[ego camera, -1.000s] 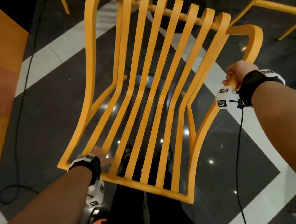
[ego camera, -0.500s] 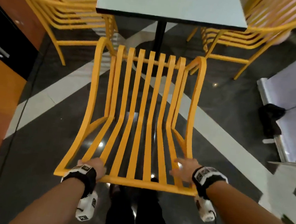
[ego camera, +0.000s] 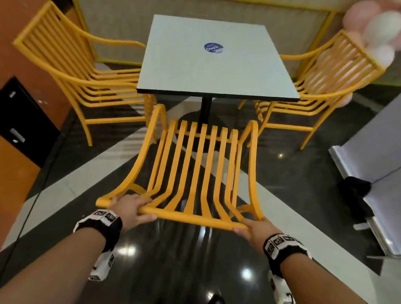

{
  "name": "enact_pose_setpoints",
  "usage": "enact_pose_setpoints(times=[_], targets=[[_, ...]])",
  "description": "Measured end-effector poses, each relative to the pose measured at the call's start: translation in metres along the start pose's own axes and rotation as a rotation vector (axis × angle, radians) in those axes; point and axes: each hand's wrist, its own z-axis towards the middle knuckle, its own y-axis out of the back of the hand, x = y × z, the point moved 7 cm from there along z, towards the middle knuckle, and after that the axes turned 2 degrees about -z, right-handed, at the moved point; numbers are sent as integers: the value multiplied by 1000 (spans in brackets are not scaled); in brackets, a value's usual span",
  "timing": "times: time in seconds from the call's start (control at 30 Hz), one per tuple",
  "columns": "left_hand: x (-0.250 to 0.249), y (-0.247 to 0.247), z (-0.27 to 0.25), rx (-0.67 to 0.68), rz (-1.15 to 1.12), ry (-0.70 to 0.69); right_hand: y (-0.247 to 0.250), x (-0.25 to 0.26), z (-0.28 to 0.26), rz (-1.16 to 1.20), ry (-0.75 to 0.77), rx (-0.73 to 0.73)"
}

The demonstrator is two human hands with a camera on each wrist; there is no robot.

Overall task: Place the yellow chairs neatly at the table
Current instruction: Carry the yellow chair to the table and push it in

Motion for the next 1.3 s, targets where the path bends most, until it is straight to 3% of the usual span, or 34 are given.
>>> enact_pose_setpoints(times=[0.13,0.43,0.7,1.1,1.3], targets=[[2,32,27,-103,193,45,42,6,27,36,33,-74],[-27,88,94,-101,179,252,118,4,83,-7,68,-145],[-48,102,118,-8,168,244,147,-5,113,-163,144,-102],[-128,130,179,63,52,155,257,-61,165,-310,15,-67],[-135,138,207,99,36,176,273,-69,209,-324,15,-24]])
